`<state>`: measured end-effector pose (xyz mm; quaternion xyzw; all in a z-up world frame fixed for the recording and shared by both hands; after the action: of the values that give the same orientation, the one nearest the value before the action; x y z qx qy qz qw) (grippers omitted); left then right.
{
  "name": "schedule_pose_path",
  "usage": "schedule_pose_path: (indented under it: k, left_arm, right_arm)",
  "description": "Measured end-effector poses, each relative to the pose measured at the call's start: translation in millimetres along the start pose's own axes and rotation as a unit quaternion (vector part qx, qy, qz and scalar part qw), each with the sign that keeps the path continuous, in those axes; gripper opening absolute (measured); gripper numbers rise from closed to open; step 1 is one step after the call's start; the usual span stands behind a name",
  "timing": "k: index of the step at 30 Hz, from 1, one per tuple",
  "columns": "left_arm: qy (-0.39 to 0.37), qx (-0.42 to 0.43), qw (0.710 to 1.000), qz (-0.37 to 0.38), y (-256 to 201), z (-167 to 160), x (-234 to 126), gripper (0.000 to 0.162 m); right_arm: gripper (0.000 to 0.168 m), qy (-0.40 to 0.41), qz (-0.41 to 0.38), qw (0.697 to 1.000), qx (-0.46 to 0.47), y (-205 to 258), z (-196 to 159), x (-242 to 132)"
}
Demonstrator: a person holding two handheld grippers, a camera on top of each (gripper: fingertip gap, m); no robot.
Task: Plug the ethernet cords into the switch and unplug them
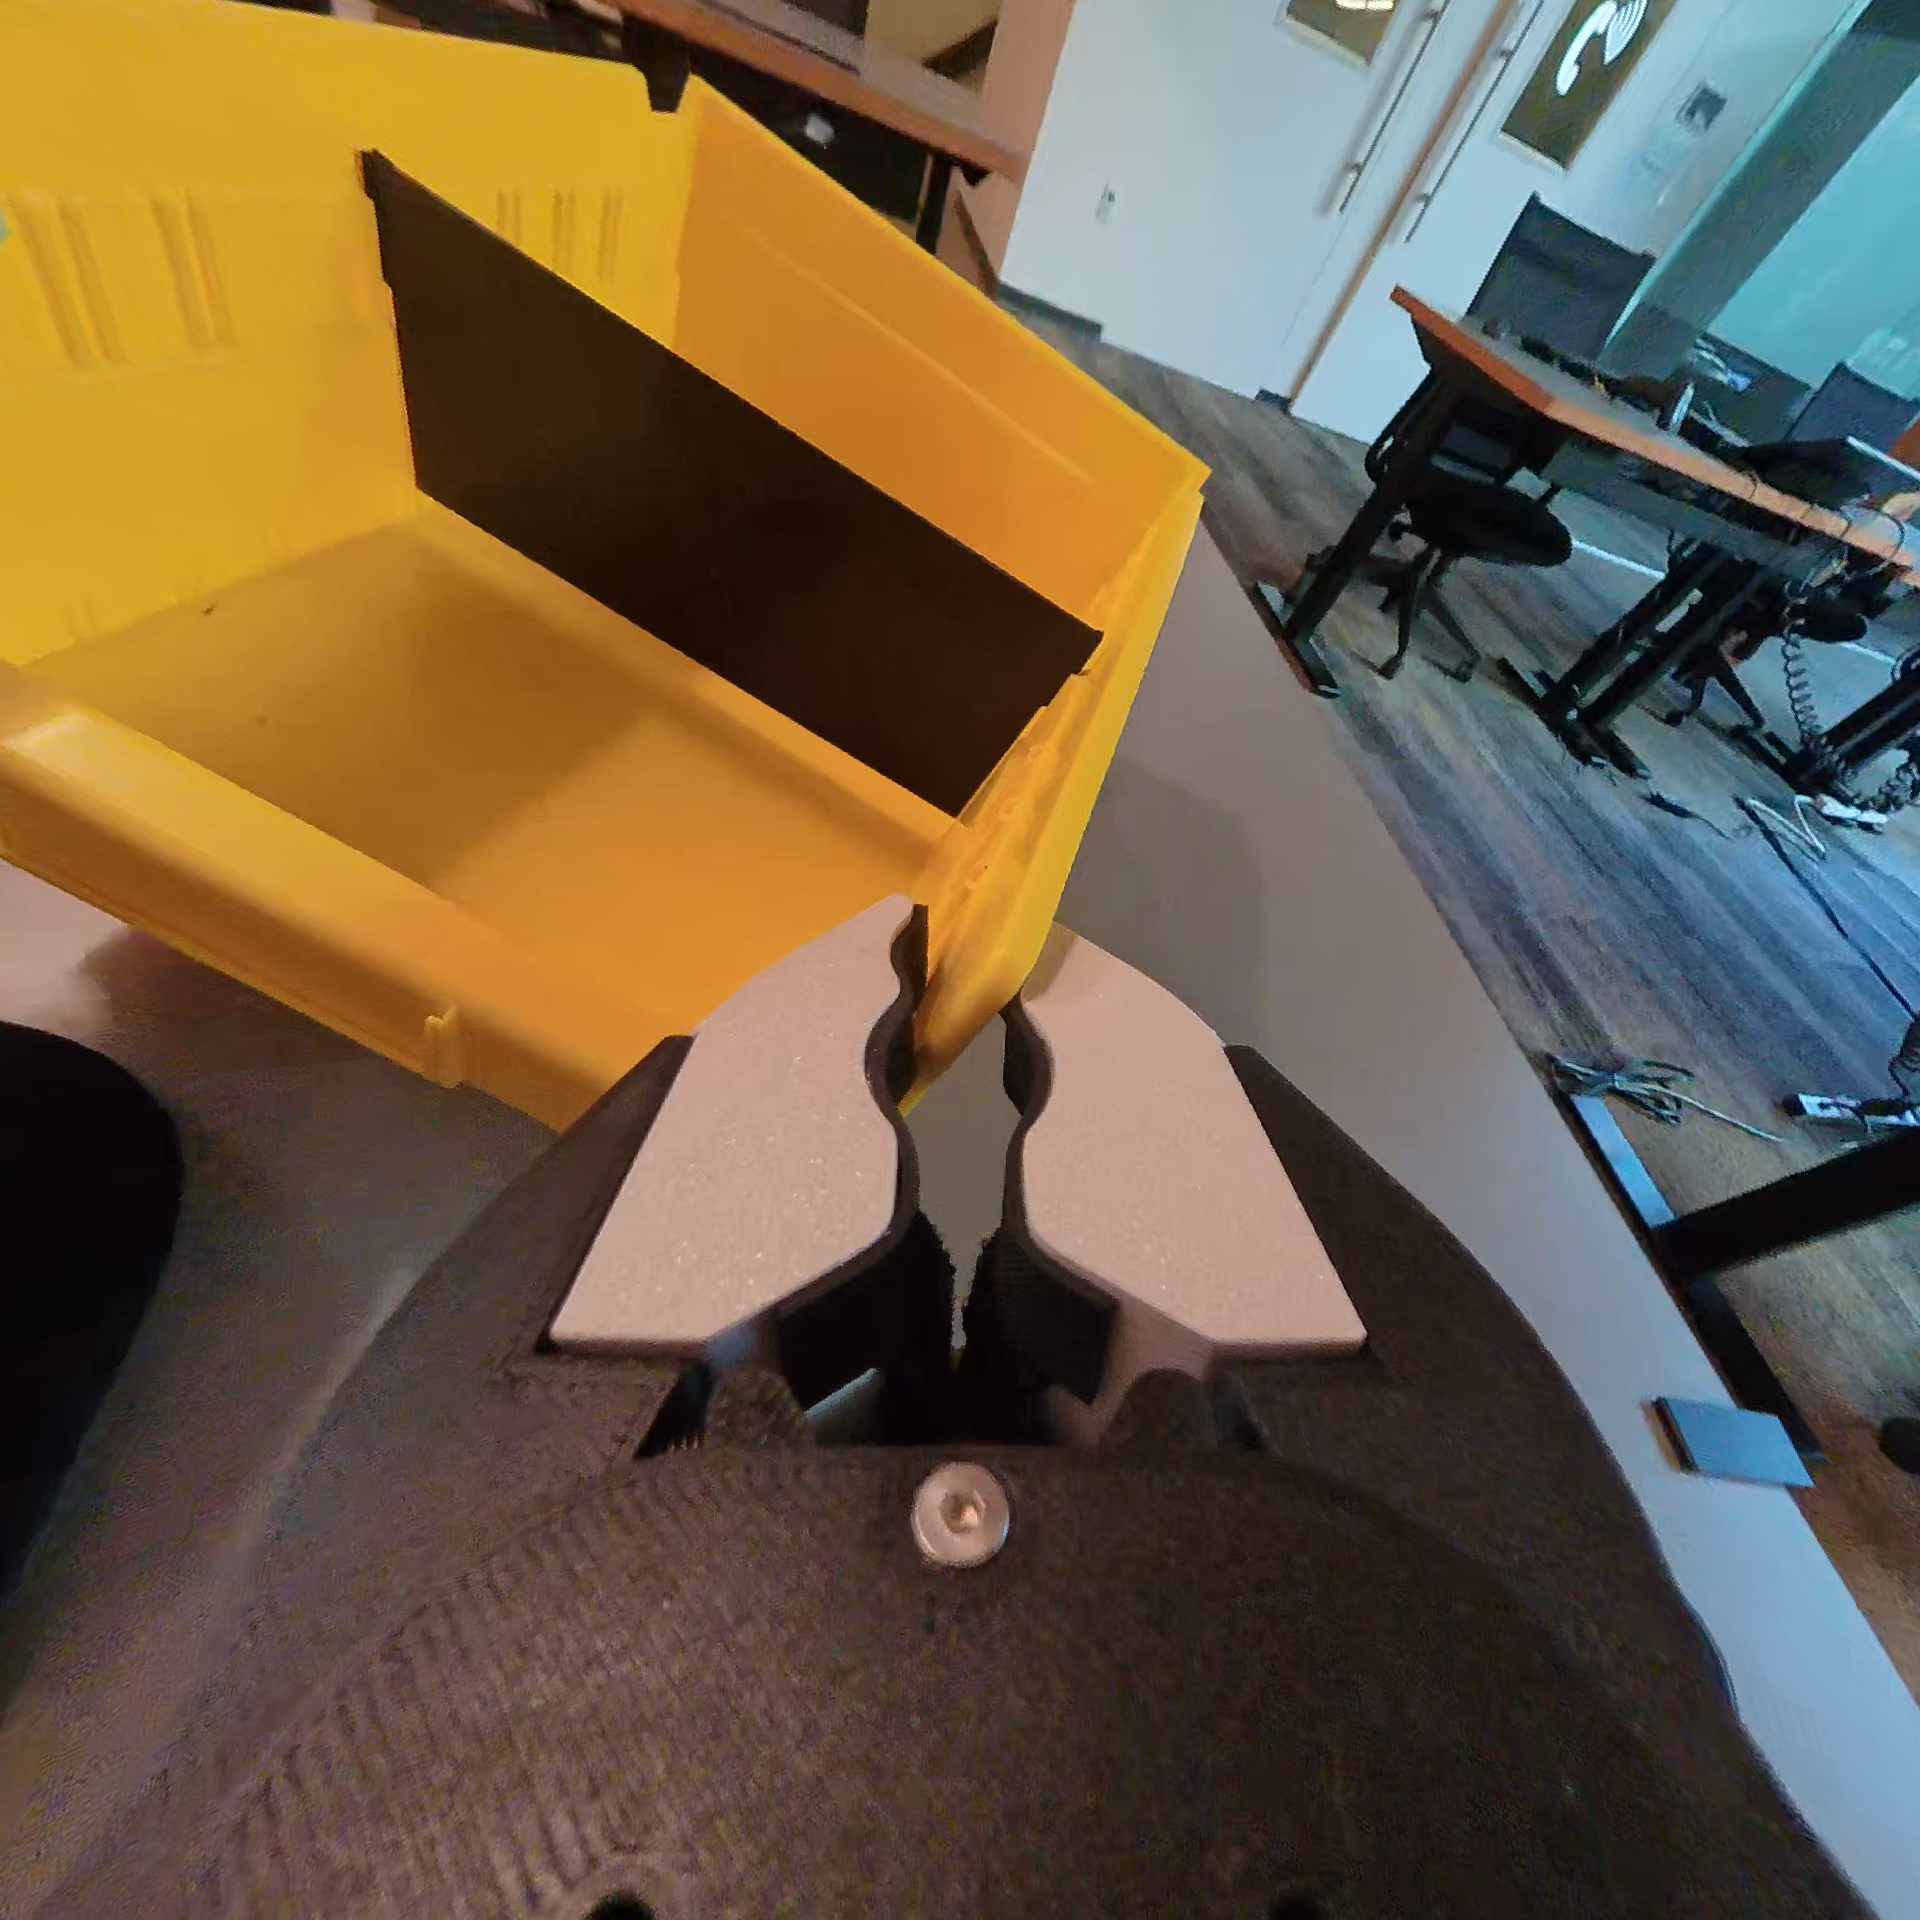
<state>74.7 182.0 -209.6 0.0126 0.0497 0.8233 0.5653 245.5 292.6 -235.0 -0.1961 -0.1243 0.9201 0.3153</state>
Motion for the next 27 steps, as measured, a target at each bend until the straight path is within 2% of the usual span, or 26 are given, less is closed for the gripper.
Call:
schedule_pose_path:
  k: [6, 9, 10, 12, 14, 16, 19, 20, 21, 23, 27]
  left_arm:
    - [0.019, 0.028, 0.998, -0.044, -12.4, -21.1, 4.4, 0.027]
    - [0.050, 0.045, 0.993, -0.094, -14.9, -31.4, 1.4, 0.036]
    - [0.040, 0.049, 0.993, -0.104, -13.6, -26.3, -3.2, 0.044]
    - [0.031, 0.079, 0.988, -0.126, -9.9, -12.2, -16.9, 0.054]
    - [0.072, 0.117, 0.976, -0.169, -4.0, -8.0, -36.4, 0.061]
    - [0.127, 0.151, 0.963, -0.181, 14.8, -12.4, -57.9, 0.066]
    - [0.239, 0.236, 0.930, -0.149, 59.6, -35.5, -84.8, 0.071]
    - [0.283, 0.265, 0.912, -0.137, 74.6, -46.2, -92.7, 0.074]
    - [0.322, 0.285, 0.895, -0.120, 88.9, -55.9, -99.4, 0.074]
    - [0.370, 0.309, 0.872, -0.090, 111.0, -69.9, -108.2, 0.074]
    - [0.419, 0.323, 0.847, -0.053, 140.4, -88.7, -116.3, 0.061]
  right_arm:
    - [0.011, 0.019, 0.004, 1.000, 0.012, -10.1, -12.1, 8.0]
    - [0.016, 0.042, 0.045, 0.998, 0.024, -12.3, -17.5, 12.2]
    - [0.022, 0.040, 0.067, 0.996, 0.037, -11.4, -16.8, 11.8]
    - [0.053, 0.027, 0.086, 0.994, 0.061, -14.1, -12.2, 8.2]
    - [0.077, -0.001, 0.071, 0.996, 0.060, -20.8, -1.1, -1.1]
    - [0.086, -0.045, 0.061, 0.997, 0.021, -20.7, 17.6, -14.5]
    - [0.079, -0.080, 0.107, 0.987, -0.088, 2.9, 43.5, -28.4]
    - [0.069, -0.068, 0.156, 0.978, -0.124, 19.5, 46.8, -30.3]
    - [0.067, -0.049, 0.201, 0.966, -0.153, 35.7, 48.0, -30.0]
    - [0.072, 0.003, 0.253, 0.944, -0.210, 60.3, 44.7, -22.8]
    - [0.080, 0.096, 0.293, 0.894, -0.325, 89.0, 26.6, 1.0]
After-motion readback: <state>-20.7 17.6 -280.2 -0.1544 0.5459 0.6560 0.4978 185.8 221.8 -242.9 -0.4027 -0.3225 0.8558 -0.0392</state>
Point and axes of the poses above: each gripper's, where its closed fingertips meet, x out along the fingers, z out of its top, y = z × x across the jaws, the point moved 4 cm from there along -x, back along the fingers, and after that the axes turned 3 degrees about -x, right-handed, at the moved point
